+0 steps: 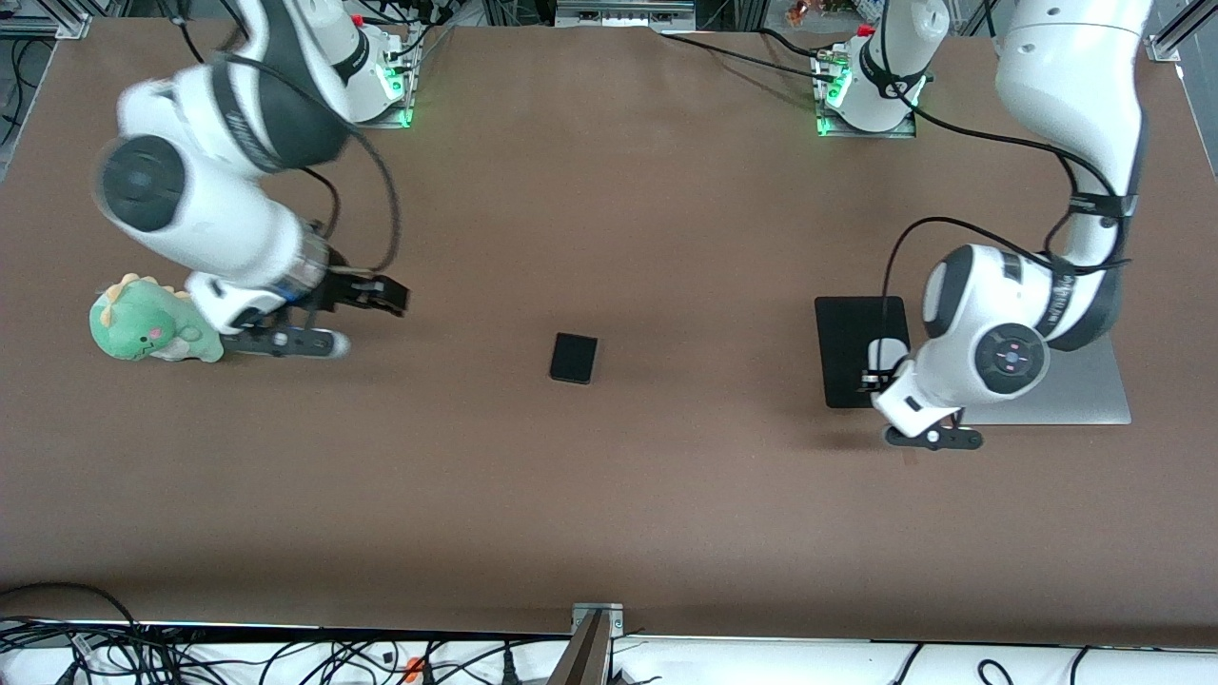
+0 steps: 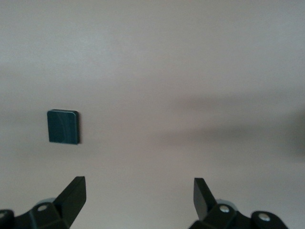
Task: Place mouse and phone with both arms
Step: 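Carry the mouse over the pad while the right gripper reaches the phone, then lower the mouse onto the pad while the right gripper grasps the phone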
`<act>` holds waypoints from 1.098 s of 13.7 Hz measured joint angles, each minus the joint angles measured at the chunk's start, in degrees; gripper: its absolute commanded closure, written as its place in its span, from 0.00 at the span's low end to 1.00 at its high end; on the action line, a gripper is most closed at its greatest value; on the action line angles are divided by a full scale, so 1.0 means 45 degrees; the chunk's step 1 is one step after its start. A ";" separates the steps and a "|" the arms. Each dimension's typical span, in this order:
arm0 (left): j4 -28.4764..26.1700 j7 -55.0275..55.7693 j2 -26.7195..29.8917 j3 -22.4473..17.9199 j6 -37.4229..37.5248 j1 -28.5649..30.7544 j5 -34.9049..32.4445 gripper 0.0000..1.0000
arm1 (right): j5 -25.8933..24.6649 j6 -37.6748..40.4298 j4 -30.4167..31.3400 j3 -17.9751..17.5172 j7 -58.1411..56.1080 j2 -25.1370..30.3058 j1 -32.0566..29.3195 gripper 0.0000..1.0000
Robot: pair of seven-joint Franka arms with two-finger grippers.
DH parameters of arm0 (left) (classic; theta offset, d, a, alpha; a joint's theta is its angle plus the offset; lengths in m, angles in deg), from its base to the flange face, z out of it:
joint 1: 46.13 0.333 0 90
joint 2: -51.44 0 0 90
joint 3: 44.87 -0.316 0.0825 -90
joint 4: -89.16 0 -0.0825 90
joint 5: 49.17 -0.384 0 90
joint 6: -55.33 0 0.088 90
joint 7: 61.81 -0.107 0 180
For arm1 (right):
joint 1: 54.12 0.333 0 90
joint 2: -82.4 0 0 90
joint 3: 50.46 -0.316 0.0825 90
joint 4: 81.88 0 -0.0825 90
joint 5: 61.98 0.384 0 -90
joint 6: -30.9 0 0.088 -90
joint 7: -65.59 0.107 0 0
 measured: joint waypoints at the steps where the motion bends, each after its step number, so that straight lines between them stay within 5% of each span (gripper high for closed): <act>1: -0.0301 -0.0450 -0.0026 0.0010 0.0000 0.0375 0.0000 0.59 | 0.0000 -0.0523 0.0023 -0.0009 0.0720 -0.0415 0.0419 0.00; 9: -0.2908 -0.1023 -0.0108 0.0224 -0.2553 0.0850 0.0000 0.52 | -0.0001 -0.5768 0.0071 -0.0022 0.5545 -0.4349 0.2921 0.00; 10: -0.2991 -0.1023 -0.0109 0.0222 -0.2659 0.0896 0.0000 0.41 | -0.0002 -0.6363 0.0004 -0.0021 0.5826 -0.4818 0.3087 0.00; 11: -0.3030 -0.1023 -0.0109 0.0218 -0.2714 0.0926 0.0000 0.00 | -0.0003 -0.6788 -0.0142 -0.0018 0.6048 -0.5250 0.3266 0.00; 15: -0.3034 -0.1023 -0.0097 0.0217 -0.2729 0.0937 0.0000 0.00 | -0.0350 -0.7147 -0.1266 -0.0001 0.6241 -0.6496 0.3963 0.00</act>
